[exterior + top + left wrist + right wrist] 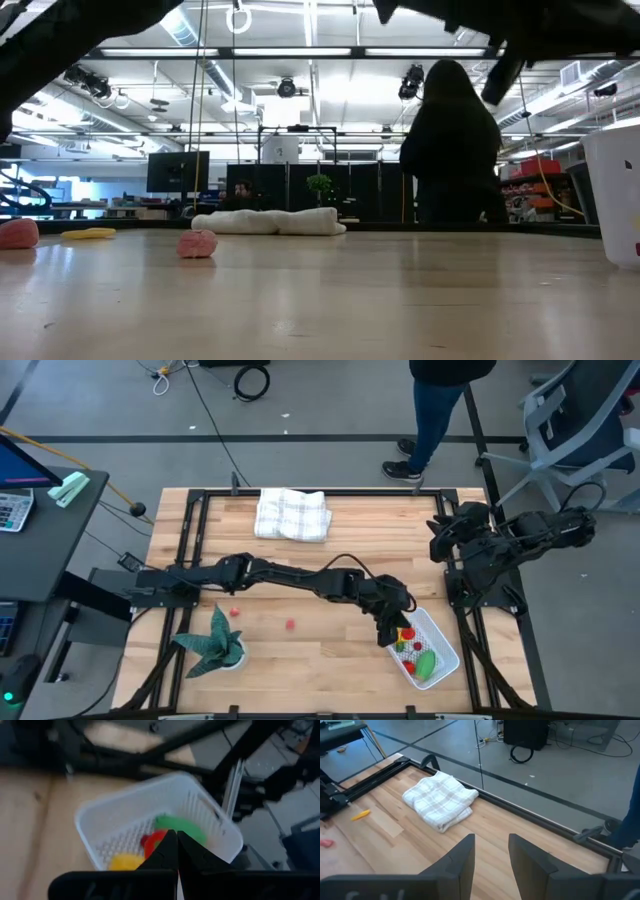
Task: Pick and placing Produce into tupperware
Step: Put the strawberry into the white bin, then put the yellow corn into the white bin
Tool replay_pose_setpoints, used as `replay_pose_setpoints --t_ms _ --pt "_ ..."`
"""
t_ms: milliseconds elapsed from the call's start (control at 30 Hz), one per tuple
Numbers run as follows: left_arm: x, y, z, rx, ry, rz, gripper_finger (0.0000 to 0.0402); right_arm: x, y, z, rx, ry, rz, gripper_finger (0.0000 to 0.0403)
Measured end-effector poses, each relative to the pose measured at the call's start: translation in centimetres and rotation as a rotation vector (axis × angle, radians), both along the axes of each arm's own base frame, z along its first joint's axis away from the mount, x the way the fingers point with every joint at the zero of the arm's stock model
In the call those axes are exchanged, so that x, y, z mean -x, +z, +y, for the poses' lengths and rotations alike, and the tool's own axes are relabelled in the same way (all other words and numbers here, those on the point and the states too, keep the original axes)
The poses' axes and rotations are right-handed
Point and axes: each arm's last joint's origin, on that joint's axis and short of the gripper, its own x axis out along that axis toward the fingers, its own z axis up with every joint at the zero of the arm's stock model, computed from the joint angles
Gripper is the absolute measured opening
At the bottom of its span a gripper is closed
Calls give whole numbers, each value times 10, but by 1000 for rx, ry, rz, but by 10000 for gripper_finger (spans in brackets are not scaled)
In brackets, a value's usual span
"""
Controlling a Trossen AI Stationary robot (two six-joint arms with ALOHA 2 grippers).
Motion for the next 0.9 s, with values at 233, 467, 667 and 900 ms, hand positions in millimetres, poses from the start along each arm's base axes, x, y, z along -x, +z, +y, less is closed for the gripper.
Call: replay_pose_setpoints --t_ms 233,467,667,900 --pt "-3 -20 -5 2 -51 41 12 0 0 0 -20 -1 -6 128" --pt "-2 -20 -6 -41 -85 30 58 0 0 0 -27 4 -4 128" --pt "6 -25 3 -37 -93 159 106 0 0 0 -27 4 -4 128" --pt "42 20 51 -70 -44 381 133 0 -1 1 -28 2 -5 128"
